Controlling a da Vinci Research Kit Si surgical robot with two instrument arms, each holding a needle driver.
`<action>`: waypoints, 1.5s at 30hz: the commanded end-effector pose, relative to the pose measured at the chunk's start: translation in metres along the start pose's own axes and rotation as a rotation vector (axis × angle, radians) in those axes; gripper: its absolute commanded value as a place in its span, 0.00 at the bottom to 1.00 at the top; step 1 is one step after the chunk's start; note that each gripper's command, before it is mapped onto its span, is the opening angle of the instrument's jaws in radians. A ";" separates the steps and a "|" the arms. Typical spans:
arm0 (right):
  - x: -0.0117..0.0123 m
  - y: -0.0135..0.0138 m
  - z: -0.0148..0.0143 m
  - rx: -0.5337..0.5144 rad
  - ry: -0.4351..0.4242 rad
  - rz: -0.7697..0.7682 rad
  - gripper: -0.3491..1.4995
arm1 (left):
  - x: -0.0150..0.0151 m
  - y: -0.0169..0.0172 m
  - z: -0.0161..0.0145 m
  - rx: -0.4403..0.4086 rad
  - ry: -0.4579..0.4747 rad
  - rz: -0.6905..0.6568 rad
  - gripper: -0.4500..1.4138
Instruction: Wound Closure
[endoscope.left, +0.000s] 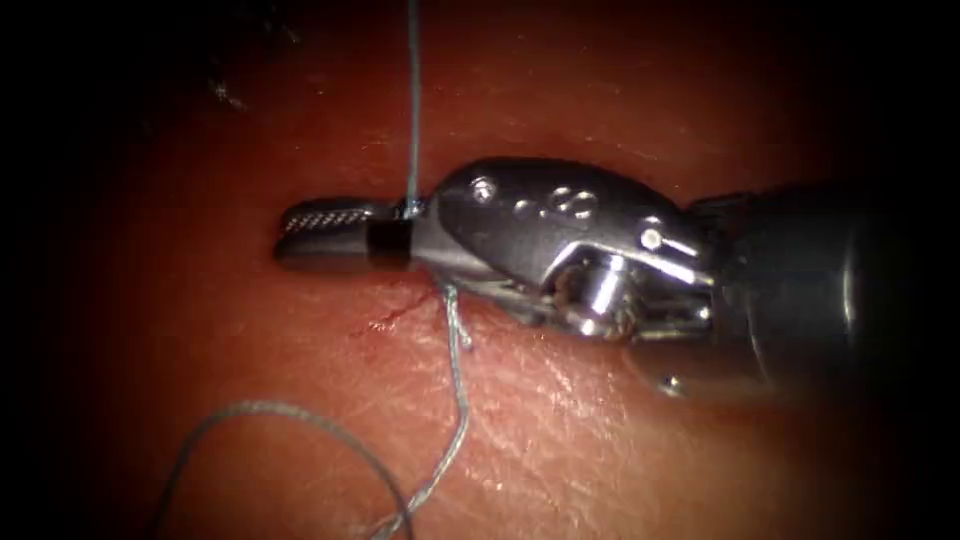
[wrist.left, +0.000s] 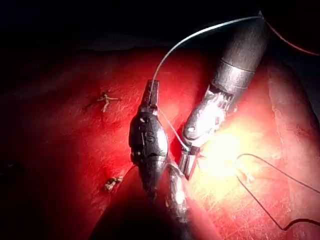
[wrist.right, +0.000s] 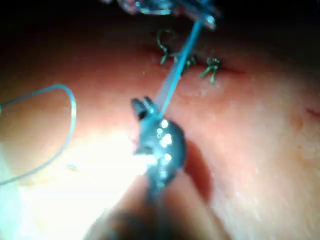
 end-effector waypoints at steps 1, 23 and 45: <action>-0.0003 -0.0001 0.0008 0.002 0.001 -0.010 0.00 | -0.0007 0.0000 0.0005 -0.002 0.001 -0.001 0.00; -0.0012 -0.0007 0.0003 0.035 -0.037 -0.054 0.00 | 0.0014 -0.0018 -0.0018 0.035 -0.011 0.004 0.00; -0.0008 -0.0005 0.0020 -0.073 0.036 -0.038 0.91 | 0.0002 -0.0006 -0.0003 0.013 -0.002 0.018 0.00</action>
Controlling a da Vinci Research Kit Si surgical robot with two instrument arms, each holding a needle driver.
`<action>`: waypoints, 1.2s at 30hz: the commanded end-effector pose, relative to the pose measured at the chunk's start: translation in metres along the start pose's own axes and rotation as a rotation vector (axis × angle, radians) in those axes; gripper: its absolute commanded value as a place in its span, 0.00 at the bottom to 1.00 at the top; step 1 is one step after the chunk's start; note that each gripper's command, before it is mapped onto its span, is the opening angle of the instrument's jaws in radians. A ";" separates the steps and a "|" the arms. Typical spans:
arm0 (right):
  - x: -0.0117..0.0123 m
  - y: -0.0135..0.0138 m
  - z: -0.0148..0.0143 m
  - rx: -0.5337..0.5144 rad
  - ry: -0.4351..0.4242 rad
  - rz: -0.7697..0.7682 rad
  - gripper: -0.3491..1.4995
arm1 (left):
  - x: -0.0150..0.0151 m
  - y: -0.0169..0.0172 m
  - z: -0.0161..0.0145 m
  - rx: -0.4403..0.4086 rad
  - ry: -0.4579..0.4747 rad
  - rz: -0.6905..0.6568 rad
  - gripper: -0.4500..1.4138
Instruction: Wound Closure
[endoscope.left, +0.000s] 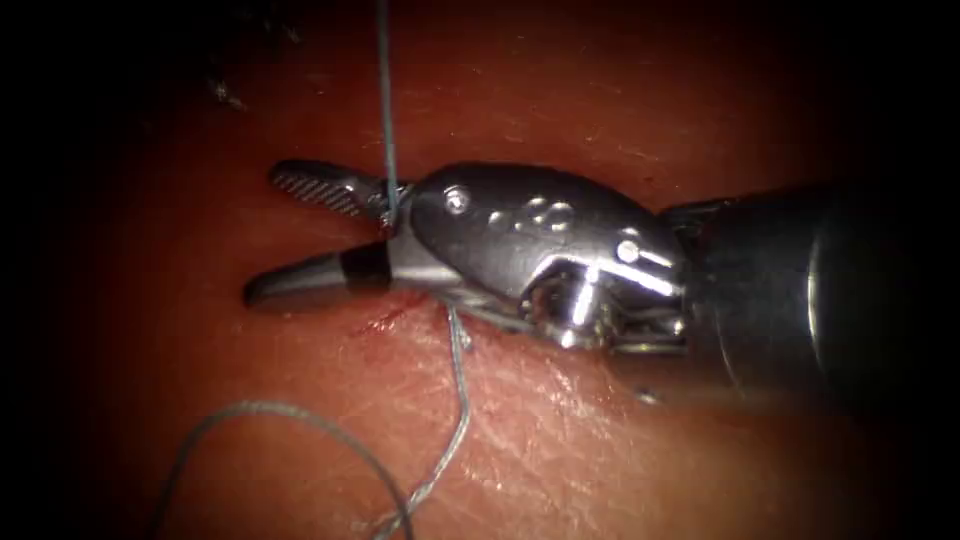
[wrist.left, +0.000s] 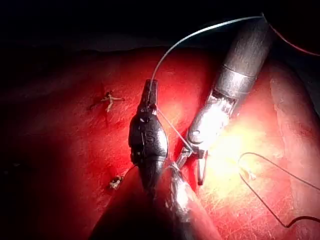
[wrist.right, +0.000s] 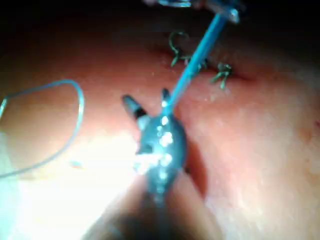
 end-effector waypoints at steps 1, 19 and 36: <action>-0.0005 -0.0001 0.0007 0.003 0.000 0.002 0.88 | -0.0007 0.0000 0.0004 -0.002 0.001 -0.001 0.00; -0.0014 -0.0007 -0.0009 0.112 -0.042 -0.025 0.00 | 0.0014 -0.0012 -0.0005 0.007 0.010 0.000 0.00; -0.0013 -0.0017 -0.0003 0.163 -0.045 -0.044 0.14 | 0.0011 -0.0015 -0.0010 0.032 0.004 0.043 0.00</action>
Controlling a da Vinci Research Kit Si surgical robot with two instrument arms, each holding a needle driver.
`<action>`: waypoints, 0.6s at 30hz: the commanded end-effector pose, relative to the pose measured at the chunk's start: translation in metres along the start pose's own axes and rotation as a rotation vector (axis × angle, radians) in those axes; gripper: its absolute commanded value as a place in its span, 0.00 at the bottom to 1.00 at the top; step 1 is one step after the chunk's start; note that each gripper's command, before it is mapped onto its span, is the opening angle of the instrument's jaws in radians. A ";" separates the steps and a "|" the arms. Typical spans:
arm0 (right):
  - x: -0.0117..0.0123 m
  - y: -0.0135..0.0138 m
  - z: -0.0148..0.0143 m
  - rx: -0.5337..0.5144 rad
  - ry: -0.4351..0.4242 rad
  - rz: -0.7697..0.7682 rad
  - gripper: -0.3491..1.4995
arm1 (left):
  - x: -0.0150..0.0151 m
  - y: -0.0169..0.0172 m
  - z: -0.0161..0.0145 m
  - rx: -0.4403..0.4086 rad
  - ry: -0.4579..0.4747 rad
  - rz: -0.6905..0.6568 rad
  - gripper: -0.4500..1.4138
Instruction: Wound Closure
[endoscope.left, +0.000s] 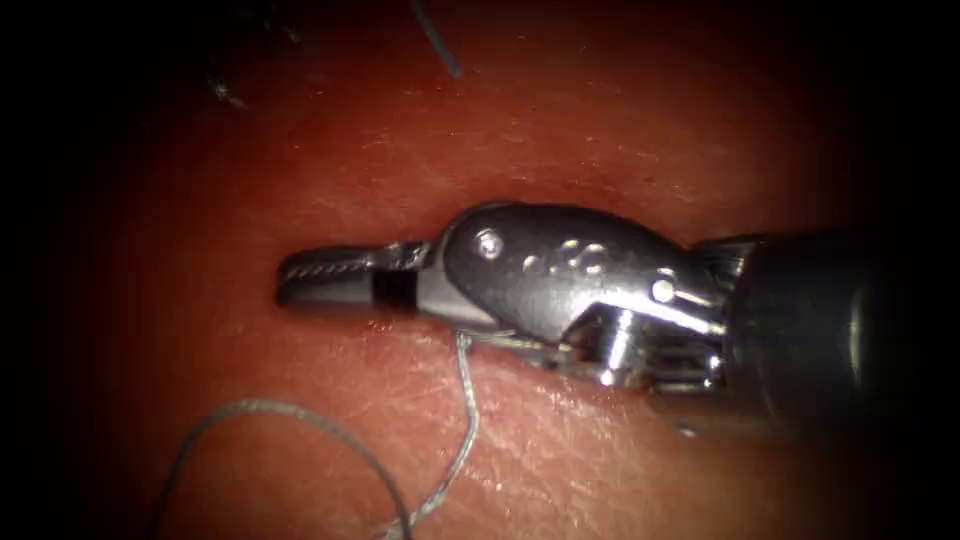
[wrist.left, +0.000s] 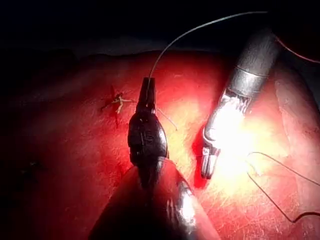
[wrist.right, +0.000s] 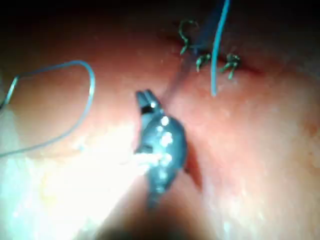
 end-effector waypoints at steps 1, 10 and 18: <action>-0.0001 -0.0002 0.0009 -0.009 0.011 0.002 0.42 | -0.0015 0.0000 0.0005 -0.005 -0.011 0.008 0.00; 0.0025 -0.0014 -0.0053 -0.113 0.036 0.035 0.99 | -0.0084 0.0006 0.0035 0.008 -0.076 0.018 0.00; 0.0037 -0.0027 -0.0123 -0.081 0.042 0.054 0.98 | -0.0102 0.0000 0.0095 -0.048 -0.078 -0.076 0.31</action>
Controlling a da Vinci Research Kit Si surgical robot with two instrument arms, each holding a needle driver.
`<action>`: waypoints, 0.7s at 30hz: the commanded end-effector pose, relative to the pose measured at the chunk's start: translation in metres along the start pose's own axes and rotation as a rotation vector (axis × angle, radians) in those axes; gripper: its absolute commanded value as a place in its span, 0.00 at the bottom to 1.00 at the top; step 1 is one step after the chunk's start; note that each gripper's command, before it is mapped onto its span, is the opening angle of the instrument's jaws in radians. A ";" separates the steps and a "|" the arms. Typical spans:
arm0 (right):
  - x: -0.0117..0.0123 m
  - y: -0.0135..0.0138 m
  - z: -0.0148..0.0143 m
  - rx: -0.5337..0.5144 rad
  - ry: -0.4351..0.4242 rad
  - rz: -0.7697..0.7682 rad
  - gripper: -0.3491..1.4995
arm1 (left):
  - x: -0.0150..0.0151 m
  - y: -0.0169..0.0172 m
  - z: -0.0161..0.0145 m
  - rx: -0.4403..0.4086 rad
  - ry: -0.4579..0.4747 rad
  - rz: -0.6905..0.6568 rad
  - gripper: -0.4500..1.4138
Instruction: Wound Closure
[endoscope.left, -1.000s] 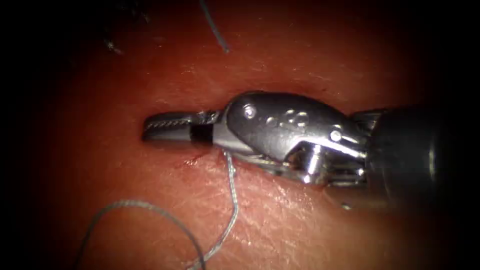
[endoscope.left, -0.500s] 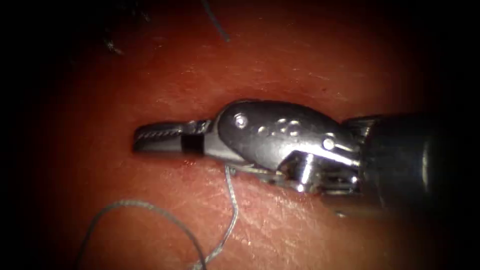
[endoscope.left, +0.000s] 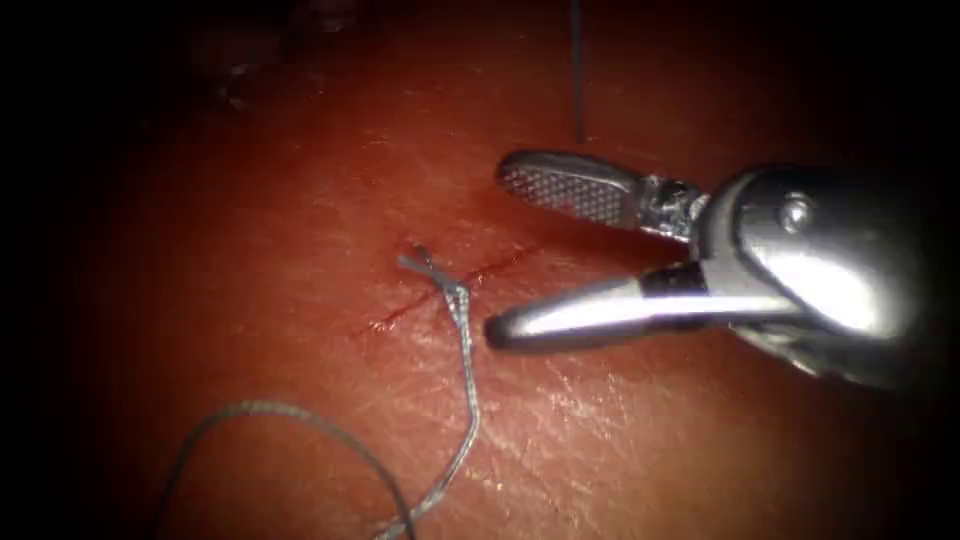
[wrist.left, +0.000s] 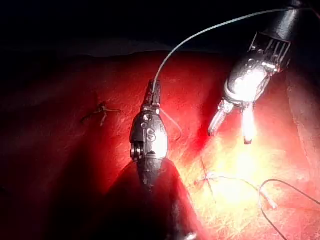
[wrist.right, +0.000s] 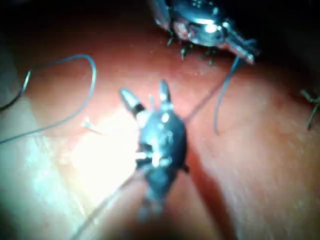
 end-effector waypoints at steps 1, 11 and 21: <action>-0.0010 -0.0002 0.0006 0.004 -0.002 -0.002 0.98 | -0.0006 -0.0002 0.0004 0.001 0.004 -0.032 0.49; -0.0013 0.0001 0.0010 0.000 0.012 -0.003 0.97 | 0.0015 -0.0009 -0.0029 0.015 -0.003 -0.190 0.90; -0.0019 0.0008 0.0000 -0.009 0.014 0.020 0.96 | 0.0034 0.0060 -0.0090 -0.067 -0.060 -0.246 0.78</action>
